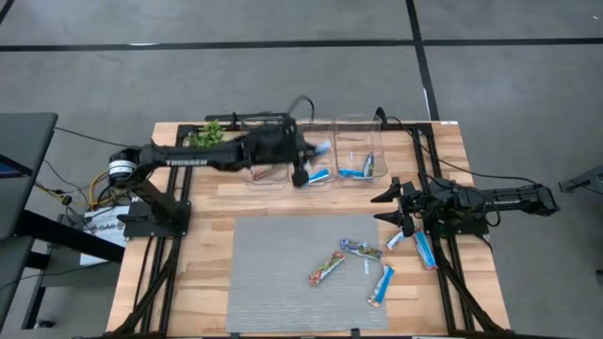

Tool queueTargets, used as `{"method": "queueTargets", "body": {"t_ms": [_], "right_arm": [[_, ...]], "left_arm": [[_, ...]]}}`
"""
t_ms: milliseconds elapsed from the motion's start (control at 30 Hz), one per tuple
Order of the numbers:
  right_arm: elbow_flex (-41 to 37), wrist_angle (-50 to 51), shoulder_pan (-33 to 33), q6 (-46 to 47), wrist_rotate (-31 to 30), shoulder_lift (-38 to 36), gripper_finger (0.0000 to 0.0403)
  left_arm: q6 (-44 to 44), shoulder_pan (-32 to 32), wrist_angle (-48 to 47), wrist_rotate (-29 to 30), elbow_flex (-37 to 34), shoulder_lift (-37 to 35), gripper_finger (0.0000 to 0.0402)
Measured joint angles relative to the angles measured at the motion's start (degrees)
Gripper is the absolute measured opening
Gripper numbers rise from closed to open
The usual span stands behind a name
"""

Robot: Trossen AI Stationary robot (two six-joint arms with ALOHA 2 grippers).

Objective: Pick and place Granola Bars by type
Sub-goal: Put the yellow granola bar into the middle transparent bin

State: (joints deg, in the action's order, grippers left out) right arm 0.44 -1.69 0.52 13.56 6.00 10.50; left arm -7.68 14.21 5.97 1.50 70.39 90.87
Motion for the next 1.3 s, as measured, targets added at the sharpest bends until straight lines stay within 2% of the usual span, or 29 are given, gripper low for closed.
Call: {"method": "queueTargets", "body": {"t_ms": [133,300,600,800,933,1167,1300], "right_arm": [[0.0,0.0,0.0,0.0,0.0,0.0,0.0255],[0.0,0.0,0.0,0.0,0.0,0.0,0.0255],[0.0,0.0,0.0,0.0,0.0,0.0,0.0255],[0.0,0.0,0.0,0.0,0.0,0.0,0.0255],[0.0,0.0,0.0,0.0,0.0,0.0,0.0255],[0.0,0.0,0.0,0.0,0.0,0.0,0.0255],[0.0,0.0,0.0,0.0,0.0,0.0,0.0255]], "left_arm": [[0.3,5.0,1.5,0.3,0.0,0.0,0.0045],[0.8,7.4,1.6,0.8,0.0,0.0,0.0045],[-2.0,7.3,0.6,0.8,0.0,0.7,0.0045],[-15.6,6.9,-5.5,-0.3,0.0,4.1,0.0045],[-21.3,6.3,-5.8,0.6,-0.1,8.3,0.0045],[-20.6,5.6,-5.9,3.0,0.0,10.7,0.0046],[-19.9,5.5,-7.0,2.0,0.0,10.6,0.0065]]}}
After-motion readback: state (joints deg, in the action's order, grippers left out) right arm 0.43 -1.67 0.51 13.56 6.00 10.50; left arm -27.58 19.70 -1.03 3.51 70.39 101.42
